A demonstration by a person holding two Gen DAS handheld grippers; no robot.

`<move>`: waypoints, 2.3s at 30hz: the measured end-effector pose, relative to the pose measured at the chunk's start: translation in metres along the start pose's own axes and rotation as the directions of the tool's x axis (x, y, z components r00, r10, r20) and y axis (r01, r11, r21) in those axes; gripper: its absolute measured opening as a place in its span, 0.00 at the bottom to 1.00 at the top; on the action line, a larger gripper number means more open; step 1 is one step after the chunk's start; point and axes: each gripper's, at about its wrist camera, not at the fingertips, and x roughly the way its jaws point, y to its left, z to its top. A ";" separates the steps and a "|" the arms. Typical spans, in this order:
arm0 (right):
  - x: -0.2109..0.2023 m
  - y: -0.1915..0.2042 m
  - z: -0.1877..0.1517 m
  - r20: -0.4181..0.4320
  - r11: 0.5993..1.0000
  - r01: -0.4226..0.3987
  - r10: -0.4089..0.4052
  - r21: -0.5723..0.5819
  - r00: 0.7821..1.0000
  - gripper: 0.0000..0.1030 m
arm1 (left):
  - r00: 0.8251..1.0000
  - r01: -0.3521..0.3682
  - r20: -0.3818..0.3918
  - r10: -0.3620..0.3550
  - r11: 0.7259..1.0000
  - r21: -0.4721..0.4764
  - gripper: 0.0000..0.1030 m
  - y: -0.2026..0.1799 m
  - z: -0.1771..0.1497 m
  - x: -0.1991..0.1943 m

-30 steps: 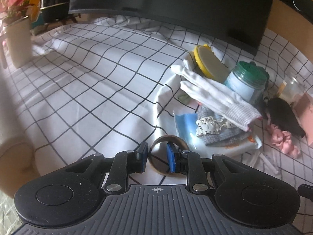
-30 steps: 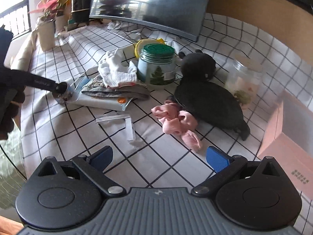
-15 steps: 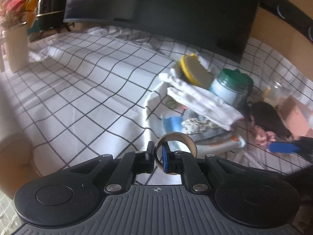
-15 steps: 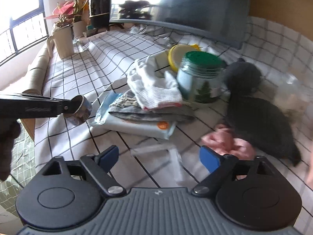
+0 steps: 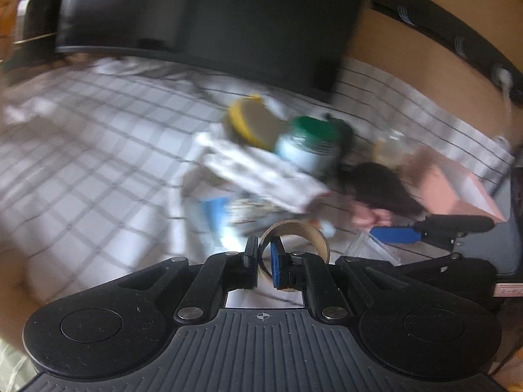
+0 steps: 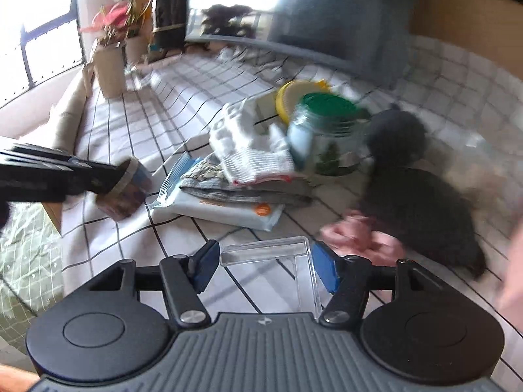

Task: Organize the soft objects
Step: 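Carry the brown ring with the left tool into the pink box and open, then move the left tool to the pink fabric bow beside the black pad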

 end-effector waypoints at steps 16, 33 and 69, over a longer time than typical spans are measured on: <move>-0.170 -0.114 -0.091 -0.059 0.779 0.534 -0.547 0.328 0.835 0.61 | 0.831 0.554 -0.237 -0.504 0.791 0.261 0.10 -0.209 0.051 0.101; -0.167 -0.135 -0.088 -0.103 0.705 0.602 -0.614 0.375 0.783 0.61 | 0.885 0.409 -0.404 -0.231 0.802 0.436 0.20 -0.334 0.108 0.248; 0.001 -0.044 0.023 -0.006 0.967 0.238 -0.238 0.088 0.971 0.79 | 0.988 0.109 -0.099 -0.118 0.990 -0.094 0.20 0.019 0.037 0.044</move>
